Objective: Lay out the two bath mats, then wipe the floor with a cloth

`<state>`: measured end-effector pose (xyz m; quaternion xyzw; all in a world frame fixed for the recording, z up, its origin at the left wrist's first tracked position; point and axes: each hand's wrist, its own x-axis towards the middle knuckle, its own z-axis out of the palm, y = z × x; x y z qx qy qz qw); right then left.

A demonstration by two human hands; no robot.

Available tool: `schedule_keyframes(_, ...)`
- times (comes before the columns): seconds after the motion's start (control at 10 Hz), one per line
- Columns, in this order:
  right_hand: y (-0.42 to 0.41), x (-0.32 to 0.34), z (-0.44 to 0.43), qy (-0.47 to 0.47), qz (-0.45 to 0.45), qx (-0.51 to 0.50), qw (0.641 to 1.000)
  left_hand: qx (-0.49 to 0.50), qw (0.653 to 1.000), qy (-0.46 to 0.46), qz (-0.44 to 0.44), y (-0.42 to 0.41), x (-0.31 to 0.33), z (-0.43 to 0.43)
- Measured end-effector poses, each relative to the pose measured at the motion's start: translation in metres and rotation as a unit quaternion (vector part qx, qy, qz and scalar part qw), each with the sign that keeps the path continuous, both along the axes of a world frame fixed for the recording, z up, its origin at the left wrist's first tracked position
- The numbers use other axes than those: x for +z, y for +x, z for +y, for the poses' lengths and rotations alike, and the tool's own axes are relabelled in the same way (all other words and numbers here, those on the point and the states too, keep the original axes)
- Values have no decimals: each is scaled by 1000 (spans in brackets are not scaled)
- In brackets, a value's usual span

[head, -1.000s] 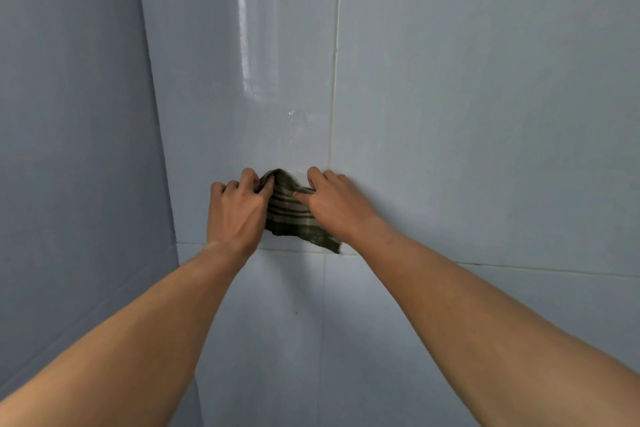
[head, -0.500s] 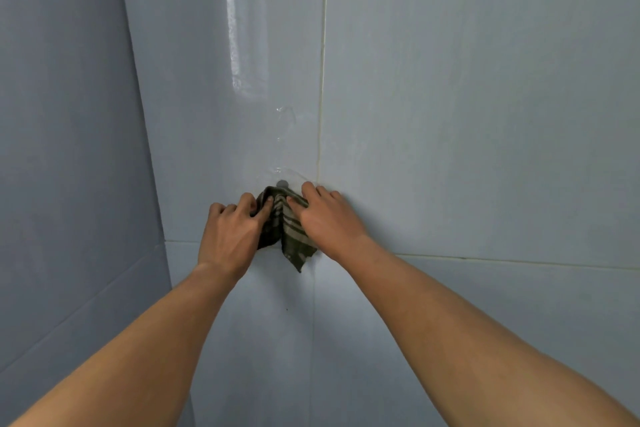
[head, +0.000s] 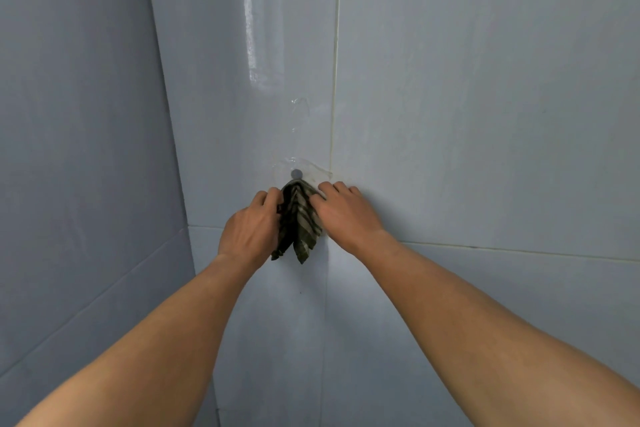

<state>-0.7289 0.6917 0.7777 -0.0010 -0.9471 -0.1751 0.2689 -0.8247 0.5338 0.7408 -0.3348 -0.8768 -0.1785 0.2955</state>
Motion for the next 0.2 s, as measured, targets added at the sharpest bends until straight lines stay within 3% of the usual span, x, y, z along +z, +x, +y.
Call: schedule_keyframes(0.2,11,9,3,2,-15,14,1000,-6,996,84,-15,14,8,10)
